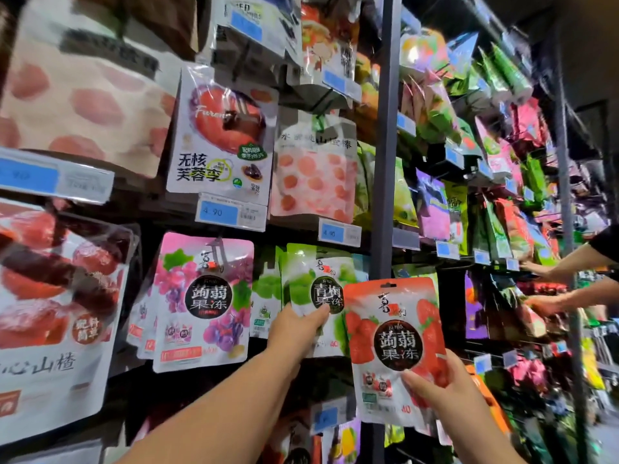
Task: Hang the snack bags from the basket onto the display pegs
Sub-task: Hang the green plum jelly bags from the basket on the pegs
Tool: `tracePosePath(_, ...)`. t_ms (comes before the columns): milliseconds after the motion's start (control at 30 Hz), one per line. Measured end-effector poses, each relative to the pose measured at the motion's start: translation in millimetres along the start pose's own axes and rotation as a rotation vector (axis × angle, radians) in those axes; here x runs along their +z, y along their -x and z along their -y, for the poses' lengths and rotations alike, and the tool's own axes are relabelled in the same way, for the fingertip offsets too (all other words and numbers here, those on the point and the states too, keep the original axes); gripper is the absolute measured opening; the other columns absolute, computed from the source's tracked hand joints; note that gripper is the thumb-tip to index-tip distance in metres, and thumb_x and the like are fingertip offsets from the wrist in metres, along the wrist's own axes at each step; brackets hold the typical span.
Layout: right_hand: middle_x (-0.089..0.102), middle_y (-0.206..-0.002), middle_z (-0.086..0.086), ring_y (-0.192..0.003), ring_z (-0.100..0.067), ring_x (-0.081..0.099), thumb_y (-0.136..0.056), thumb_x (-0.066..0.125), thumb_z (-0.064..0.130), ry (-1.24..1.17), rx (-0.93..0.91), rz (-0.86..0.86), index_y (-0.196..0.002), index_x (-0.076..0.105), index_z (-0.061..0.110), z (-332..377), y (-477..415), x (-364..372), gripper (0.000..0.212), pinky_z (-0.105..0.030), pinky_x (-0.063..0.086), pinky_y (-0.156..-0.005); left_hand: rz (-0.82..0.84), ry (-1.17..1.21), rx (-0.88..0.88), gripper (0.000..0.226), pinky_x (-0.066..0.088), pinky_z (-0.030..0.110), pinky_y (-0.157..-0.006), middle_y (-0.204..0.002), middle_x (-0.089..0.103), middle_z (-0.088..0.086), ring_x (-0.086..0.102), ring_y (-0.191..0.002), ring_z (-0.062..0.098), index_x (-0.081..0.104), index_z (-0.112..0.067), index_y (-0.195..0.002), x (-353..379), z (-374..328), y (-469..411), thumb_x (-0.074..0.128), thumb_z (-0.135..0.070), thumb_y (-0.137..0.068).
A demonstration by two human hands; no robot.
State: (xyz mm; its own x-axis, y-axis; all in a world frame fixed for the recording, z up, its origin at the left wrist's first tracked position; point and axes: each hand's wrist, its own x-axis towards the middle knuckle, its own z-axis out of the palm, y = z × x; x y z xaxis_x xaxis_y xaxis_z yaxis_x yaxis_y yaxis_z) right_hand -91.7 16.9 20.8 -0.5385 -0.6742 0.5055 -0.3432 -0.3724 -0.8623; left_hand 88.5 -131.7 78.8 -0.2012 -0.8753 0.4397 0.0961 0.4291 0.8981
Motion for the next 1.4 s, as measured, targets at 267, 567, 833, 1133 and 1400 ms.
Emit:
tracePosePath(267,0.074,-0.091,-0.008,-0.088,-0.026,0.07,-0.08,0.078,0.004,-0.043,-0.025,0.018,-0.106,0.06,0.018,4.8,-6.0,3.8,0.035,-0.033,0.053,-0.071,-0.001,-0.044,-0.037,0.019,0.055,0.04,-0.089,-0.093,0.074,-0.003,0.068,-0.088,0.02,0.068,-0.026,-0.092,9.0,-3.6,-14.0,0.074,-0.041,-0.082)
tracePosePath(567,0.074,-0.095,-0.011,-0.091,-0.028,0.071,-0.079,0.078,0.004,-0.102,0.006,0.026,-0.11,0.061,0.018,-8.6,-11.1,9.2,0.038,-0.036,0.055,-0.075,-0.076,-0.232,-0.064,0.066,0.052,0.038,-0.088,-0.111,0.069,0.005,0.063,-0.1,0.028,0.064,-0.015,-0.114,11.8,-3.8,-17.3,0.065,-0.066,-0.073)
tracePosePath(833,0.076,-0.096,-0.006,-0.094,-0.025,0.072,-0.08,0.076,0.001,-0.183,0.067,0.078,-0.108,0.061,0.021,-20.9,-5.4,9.4,0.038,-0.036,0.054,-0.079,-0.157,-0.346,0.003,0.08,0.043,0.032,-0.084,-0.139,0.049,0.009,0.053,-0.118,0.029,0.035,-0.01,-0.142,3.7,9.0,1.8,0.064,-0.057,-0.085)
tracePosePath(1133,0.076,-0.094,-0.011,-0.091,-0.028,0.073,-0.076,0.076,-0.002,-0.283,0.099,0.105,-0.114,0.06,0.011,-33.7,3.0,19.8,0.042,-0.038,0.054,-0.081,-0.184,-0.298,0.073,0.064,0.039,0.03,-0.081,-0.13,0.044,0.011,0.046,-0.102,0.023,0.034,-0.011,-0.128,2.2,20.5,26.2,0.07,-0.043,-0.085)
tracePosePath(1400,0.077,-0.087,-0.006,-0.078,-0.018,0.074,-0.08,0.07,-0.006,-0.345,0.14,0.172,-0.114,0.06,0.014,-53.4,30.3,32.5,0.041,-0.029,0.051,-0.071,-0.091,-0.118,0.136,0.029,0.038,0.013,-0.077,-0.11,0.048,0.0,0.051,-0.094,0.01,0.041,-0.023,-0.113,1.7,54.8,97.6,0.055,-0.039,-0.093)
